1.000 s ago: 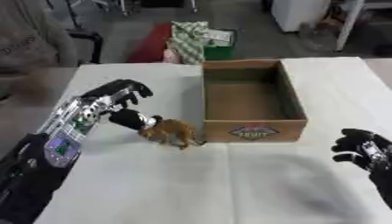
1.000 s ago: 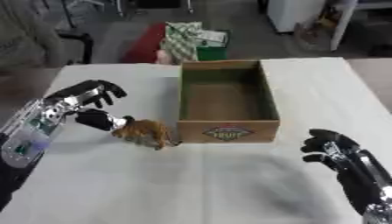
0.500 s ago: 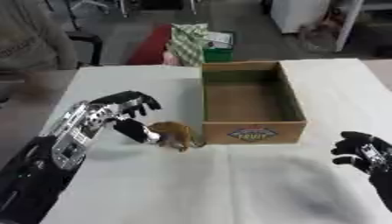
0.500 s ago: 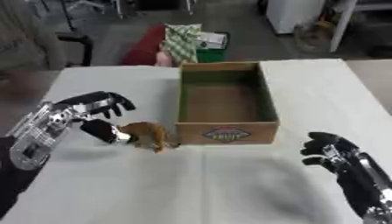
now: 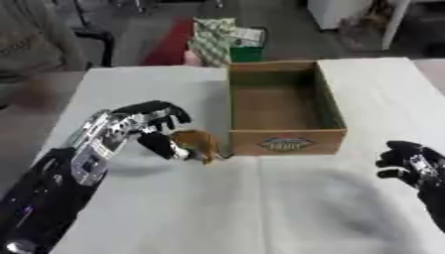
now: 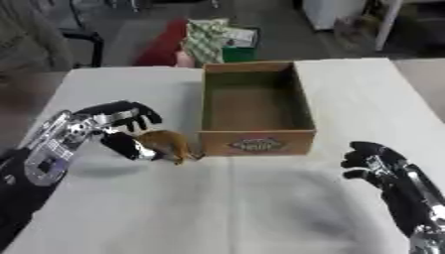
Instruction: Pick up objects on the table and place them in the box.
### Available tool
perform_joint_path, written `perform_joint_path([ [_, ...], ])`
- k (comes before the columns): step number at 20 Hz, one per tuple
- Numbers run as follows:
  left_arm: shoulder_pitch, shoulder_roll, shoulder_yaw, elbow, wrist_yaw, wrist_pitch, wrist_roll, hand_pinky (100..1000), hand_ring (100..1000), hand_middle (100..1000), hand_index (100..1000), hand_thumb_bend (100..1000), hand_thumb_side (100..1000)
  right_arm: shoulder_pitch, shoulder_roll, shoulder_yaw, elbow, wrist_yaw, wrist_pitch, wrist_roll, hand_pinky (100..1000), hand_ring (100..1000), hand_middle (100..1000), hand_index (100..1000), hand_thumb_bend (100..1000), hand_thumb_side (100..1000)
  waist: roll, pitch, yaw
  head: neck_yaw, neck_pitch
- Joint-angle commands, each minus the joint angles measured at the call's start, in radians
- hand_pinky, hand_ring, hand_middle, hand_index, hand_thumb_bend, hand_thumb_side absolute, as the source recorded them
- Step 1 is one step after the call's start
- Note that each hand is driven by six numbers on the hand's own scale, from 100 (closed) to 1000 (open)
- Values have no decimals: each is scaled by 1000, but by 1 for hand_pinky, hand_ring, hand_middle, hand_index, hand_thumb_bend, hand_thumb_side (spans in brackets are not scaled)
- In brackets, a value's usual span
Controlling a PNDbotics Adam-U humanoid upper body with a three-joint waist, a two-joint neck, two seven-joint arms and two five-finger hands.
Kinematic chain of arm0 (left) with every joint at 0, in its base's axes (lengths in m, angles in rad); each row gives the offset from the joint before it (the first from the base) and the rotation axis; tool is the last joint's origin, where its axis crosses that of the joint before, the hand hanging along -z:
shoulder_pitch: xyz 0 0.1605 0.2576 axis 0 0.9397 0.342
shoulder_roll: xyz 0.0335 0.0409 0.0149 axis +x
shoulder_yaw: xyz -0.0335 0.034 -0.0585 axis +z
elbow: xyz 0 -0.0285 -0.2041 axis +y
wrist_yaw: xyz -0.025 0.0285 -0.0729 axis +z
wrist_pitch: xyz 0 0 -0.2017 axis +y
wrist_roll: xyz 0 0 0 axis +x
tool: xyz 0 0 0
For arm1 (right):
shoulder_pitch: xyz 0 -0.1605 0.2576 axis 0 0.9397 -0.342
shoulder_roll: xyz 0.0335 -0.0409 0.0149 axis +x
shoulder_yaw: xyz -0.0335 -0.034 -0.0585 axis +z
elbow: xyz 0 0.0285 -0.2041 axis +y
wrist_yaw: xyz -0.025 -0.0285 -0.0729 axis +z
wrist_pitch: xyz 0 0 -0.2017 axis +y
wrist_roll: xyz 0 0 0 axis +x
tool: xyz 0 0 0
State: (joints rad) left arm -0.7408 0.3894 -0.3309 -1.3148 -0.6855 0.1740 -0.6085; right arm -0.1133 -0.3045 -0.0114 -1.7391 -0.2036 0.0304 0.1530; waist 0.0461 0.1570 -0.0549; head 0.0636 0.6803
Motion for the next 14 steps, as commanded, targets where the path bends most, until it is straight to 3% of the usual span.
perform_joint_path([
  [1, -25, 3, 1, 2, -17, -2, 16, 726, 759, 784, 860, 461, 342, -7, -16, -1, -14, 3, -2, 1, 632, 675, 612, 764, 100, 606, -3, -15, -1, -4, 15],
  [14, -71, -36, -15, 100, -89, -26, -9, 705, 702, 718, 812, 356, 189, -14, -15, 1, -15, 2, -2, 3, 631, 675, 612, 764, 100, 605, -6, -9, -11, -8, 21],
])
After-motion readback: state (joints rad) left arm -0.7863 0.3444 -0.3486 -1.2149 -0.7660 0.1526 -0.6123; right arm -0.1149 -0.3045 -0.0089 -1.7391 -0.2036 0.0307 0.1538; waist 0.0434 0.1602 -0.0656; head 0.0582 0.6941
